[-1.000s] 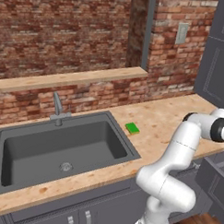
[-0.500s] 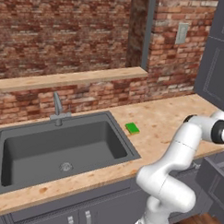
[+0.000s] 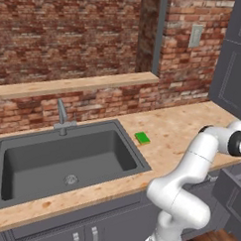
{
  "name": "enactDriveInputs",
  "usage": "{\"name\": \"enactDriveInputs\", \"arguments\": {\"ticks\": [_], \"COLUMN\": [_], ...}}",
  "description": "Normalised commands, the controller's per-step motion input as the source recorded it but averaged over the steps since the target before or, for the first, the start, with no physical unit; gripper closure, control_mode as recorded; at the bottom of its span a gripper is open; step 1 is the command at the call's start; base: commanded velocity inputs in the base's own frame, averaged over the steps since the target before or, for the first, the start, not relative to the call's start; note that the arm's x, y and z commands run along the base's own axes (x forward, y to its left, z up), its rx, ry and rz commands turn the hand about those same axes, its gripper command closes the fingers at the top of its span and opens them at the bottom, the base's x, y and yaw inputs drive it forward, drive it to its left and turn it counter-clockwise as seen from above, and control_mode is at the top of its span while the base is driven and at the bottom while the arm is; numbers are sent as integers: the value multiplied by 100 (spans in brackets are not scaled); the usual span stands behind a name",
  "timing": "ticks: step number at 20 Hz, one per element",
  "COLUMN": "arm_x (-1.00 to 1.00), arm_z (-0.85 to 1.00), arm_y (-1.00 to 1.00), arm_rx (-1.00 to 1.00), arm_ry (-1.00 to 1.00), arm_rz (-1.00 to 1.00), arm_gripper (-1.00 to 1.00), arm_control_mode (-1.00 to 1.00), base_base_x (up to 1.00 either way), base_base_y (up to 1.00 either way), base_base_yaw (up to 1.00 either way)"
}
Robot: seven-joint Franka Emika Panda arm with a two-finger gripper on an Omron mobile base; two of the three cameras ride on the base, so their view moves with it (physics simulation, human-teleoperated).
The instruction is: Restock the sink supplies by placing the sponge and soap dispenser on the counter and next to the sink. Make sure the soap dispenser is upright.
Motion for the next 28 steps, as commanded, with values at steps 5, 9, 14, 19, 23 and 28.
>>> {"name": "enactDriveInputs", "arguments": {"ticks": [5, 9, 14, 19, 23, 28], "arm_x": [-12, -20, 0, -15, -48, -53], "arm_z": [-56, -61, -26, 2, 29, 64], "arm_y": [0, 1, 3, 40, 60, 48], "arm_rx": [0, 0, 0, 0, 0, 0], "arm_ry": [0, 0, 1, 0, 0, -1], "arm_rz": [1, 0, 0, 0, -4, -9], "arm_gripper": [-100, 100, 100, 100, 100, 100], "arm_control_mode": [-100, -100, -100, -100, -100, -100], "base_base_x": [0, 0, 0, 0, 0, 0], "base_base_y": [0, 0, 0, 0, 0, 0], "base_base_yaw": [0, 0, 0, 0, 0, 0]}}
